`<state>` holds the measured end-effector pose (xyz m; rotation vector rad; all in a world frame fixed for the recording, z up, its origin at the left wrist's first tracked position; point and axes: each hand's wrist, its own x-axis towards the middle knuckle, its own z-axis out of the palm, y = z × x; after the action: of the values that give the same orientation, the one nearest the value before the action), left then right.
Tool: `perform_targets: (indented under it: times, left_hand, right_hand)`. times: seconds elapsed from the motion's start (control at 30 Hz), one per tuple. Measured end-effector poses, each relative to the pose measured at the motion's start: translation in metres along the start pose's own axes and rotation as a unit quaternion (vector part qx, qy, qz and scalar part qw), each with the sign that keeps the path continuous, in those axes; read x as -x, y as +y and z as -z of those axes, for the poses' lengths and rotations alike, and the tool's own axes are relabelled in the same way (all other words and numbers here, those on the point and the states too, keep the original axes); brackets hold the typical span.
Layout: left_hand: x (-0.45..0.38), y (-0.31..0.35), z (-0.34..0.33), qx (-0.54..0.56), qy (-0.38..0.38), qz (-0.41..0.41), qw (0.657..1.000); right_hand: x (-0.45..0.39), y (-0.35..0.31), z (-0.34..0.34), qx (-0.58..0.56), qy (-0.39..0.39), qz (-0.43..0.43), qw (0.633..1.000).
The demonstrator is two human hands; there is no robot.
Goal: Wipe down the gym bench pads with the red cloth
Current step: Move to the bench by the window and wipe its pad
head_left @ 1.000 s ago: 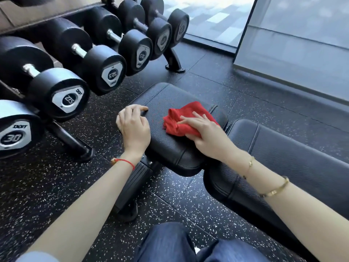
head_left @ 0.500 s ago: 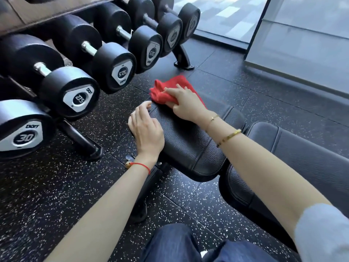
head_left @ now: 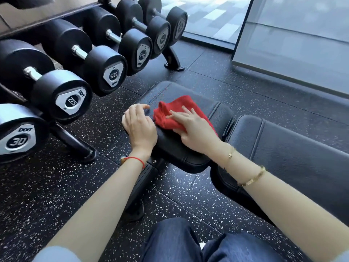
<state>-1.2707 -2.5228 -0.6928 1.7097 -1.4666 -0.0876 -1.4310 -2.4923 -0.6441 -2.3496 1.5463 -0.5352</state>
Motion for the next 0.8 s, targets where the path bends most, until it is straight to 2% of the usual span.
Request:
perform_targets:
  times: [0.07,0.17,0.37,0.43,0.5,0.67,0.8]
  left_hand:
    - [0.000,-0.002,-0.001,-0.007,-0.004,-0.004,1.000]
    - [0.000,-0.003,-0.001,-0.010,-0.005,-0.007,1.000]
    - [0.001,-0.004,-0.001,-0.010,-0.005,-0.009,1.000]
    - [0.001,-0.003,-0.001,-0.011,-0.009,-0.008,1.000]
    - [0.001,-0.003,0.000,-0.013,-0.010,-0.005,1.000]
    - [0.000,-0.002,0.001,-0.019,-0.013,-0.005,1.000]
    - [0.001,0.000,0.001,-0.007,-0.008,-0.002,1.000]
  right_hand:
    - [0.036,-0.004,0.003,-0.016,-0.010,0.028,0.999]
    - [0.068,0.011,0.014,-0.020,-0.009,0.016,1.000]
    - [0.025,0.049,0.032,0.029,0.063,-0.143,0.987]
    - [0.007,0.047,0.030,0.027,0.069,-0.162,0.984]
    - [0.007,0.036,0.023,0.011,0.052,-0.130,0.990]
    - [0.058,0.017,0.011,-0.025,-0.001,0.035,0.999]
    - [0.032,0.030,0.016,-0.040,0.004,0.019,0.999]
